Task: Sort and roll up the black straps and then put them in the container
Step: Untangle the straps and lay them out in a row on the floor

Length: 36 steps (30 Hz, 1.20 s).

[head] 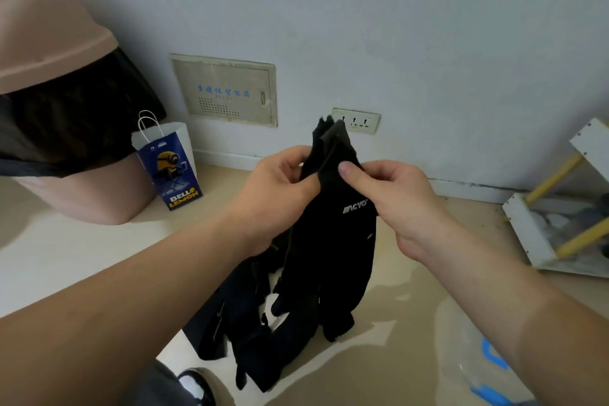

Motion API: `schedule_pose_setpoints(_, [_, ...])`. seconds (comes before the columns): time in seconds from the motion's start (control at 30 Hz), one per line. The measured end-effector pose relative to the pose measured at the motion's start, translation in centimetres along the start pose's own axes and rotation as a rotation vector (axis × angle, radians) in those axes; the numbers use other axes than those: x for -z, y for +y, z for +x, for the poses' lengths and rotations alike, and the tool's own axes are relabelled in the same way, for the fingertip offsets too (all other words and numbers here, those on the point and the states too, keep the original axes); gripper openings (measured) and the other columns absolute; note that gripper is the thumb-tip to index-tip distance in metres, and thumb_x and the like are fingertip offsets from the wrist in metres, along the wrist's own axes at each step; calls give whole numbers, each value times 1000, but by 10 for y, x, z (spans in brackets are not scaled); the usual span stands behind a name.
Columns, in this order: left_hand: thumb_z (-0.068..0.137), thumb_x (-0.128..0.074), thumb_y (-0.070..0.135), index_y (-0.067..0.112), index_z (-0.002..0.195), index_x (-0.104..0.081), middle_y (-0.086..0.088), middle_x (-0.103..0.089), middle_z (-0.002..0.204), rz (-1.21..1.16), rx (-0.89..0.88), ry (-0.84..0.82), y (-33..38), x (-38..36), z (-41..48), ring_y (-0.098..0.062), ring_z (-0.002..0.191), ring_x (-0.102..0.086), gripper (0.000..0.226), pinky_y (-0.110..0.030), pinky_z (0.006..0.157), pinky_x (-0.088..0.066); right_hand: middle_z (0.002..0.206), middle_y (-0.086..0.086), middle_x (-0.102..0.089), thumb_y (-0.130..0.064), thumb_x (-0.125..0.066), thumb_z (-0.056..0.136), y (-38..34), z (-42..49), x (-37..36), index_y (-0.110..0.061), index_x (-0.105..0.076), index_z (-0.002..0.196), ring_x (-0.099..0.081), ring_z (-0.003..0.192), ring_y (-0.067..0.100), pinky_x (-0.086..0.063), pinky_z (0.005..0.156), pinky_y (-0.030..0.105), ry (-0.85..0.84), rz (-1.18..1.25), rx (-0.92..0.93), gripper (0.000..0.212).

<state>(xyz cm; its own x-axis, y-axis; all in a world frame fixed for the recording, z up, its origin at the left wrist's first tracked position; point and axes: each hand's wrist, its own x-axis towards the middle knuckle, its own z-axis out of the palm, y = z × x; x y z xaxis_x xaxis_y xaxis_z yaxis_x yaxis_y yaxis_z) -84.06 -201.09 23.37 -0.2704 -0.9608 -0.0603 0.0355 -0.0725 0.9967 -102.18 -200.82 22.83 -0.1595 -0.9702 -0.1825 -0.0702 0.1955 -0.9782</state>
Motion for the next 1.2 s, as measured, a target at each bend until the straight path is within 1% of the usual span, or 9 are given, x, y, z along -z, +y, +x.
schedule_pose_setpoints(0.1, [98,-72,12,16,121,-73,-17,-80,100,-37,-8,40,4,-3,2,-32,88,-79,24,-35,71,-64,100,7,-83,-52,-69,98,5,2,1,-13,-78,105,-80,96,29,-62,89,42,-143,4,-94,41])
schedule_pose_setpoints(0.2, [96,-74,12,12,120,-72,-16,-80,104,-46,16,50,3,-3,7,-32,93,-79,23,-38,78,-66,106,6,-82,-43,-62,105,7,3,0,-18,-79,108,-79,103,27,-60,99,49,-157,38,-41,30])
schedule_pose_setpoints(0.4, [102,-66,9,14,110,-76,-5,-82,97,56,43,187,-1,4,13,-20,89,-80,14,-26,72,-64,103,21,-77,-34,-68,103,11,6,-4,-9,-80,96,-76,86,24,-61,81,38,33,-25,70,29])
schedule_pose_setpoints(0.5, [102,-65,6,14,113,-75,-1,-83,95,119,60,266,-5,15,18,-16,87,-80,17,-22,70,-63,102,15,-81,-23,-68,104,3,10,1,-14,-82,98,-75,88,22,-60,78,34,26,102,49,18])
schedule_pose_setpoints(0.7, [98,-69,1,14,123,-70,-17,-81,103,91,61,32,-5,12,12,-48,101,-73,28,-54,92,-60,99,10,-82,-9,-65,104,-4,0,-3,-23,-73,110,-78,85,24,-59,69,33,-192,208,25,17])
schedule_pose_setpoints(0.9, [101,-65,7,13,123,-67,-22,-78,107,88,47,-14,-1,5,5,-49,97,-73,22,-63,90,-57,86,-8,-77,-14,-78,95,2,5,-1,-26,-79,92,-74,77,16,-57,68,32,-21,19,202,12])
schedule_pose_setpoints(1.0, [104,-63,15,10,121,-65,-27,-76,104,93,50,-27,1,2,3,-42,87,-73,19,-59,87,-60,83,-5,-78,-14,-81,93,2,7,1,-24,-82,93,-71,76,10,-55,69,24,-27,52,232,9])
schedule_pose_setpoints(1.13, [104,-63,14,18,125,-66,-31,-75,100,112,33,-64,0,1,3,-56,97,-70,22,-63,89,-59,83,-4,-78,-6,-78,93,-2,7,4,-26,-79,93,-71,76,5,-56,68,18,-52,26,251,20])
schedule_pose_setpoints(1.2, [105,-62,13,24,128,-67,-30,-76,100,111,31,-79,-3,1,3,-56,97,-71,26,-64,89,-60,96,10,-78,0,-74,94,-3,8,5,-27,-78,98,-72,83,11,-59,72,23,-84,28,248,28])
